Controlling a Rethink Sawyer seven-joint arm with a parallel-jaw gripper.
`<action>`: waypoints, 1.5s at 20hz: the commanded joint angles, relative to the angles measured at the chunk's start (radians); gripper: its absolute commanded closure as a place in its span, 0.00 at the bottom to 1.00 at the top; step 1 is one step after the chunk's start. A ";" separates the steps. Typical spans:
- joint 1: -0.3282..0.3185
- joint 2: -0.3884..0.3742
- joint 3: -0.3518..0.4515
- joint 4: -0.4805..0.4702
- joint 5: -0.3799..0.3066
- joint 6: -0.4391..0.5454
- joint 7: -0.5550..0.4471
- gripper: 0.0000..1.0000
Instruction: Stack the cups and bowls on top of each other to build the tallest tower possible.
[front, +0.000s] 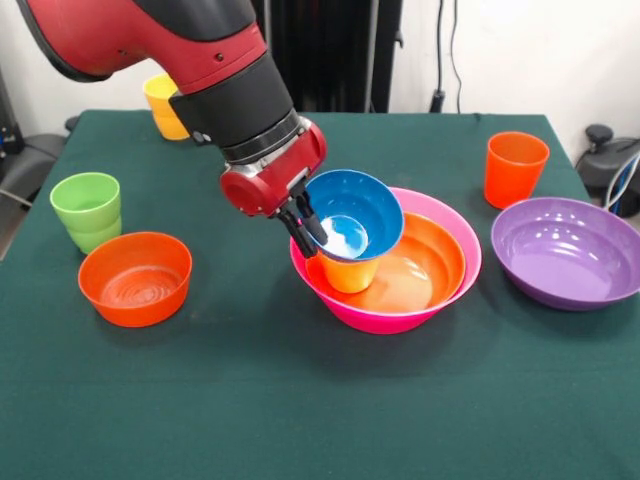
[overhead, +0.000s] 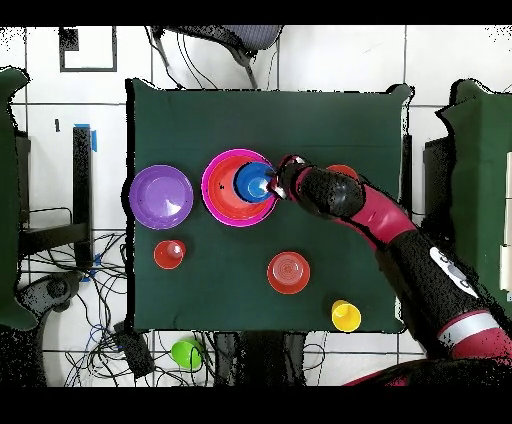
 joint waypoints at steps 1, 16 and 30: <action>0.065 0.014 -0.024 0.094 -0.064 -0.030 0.179 1.00; 0.003 0.054 0.044 0.155 -0.044 -0.054 0.157 1.00; -0.013 0.056 0.063 0.165 -0.017 0.005 0.152 1.00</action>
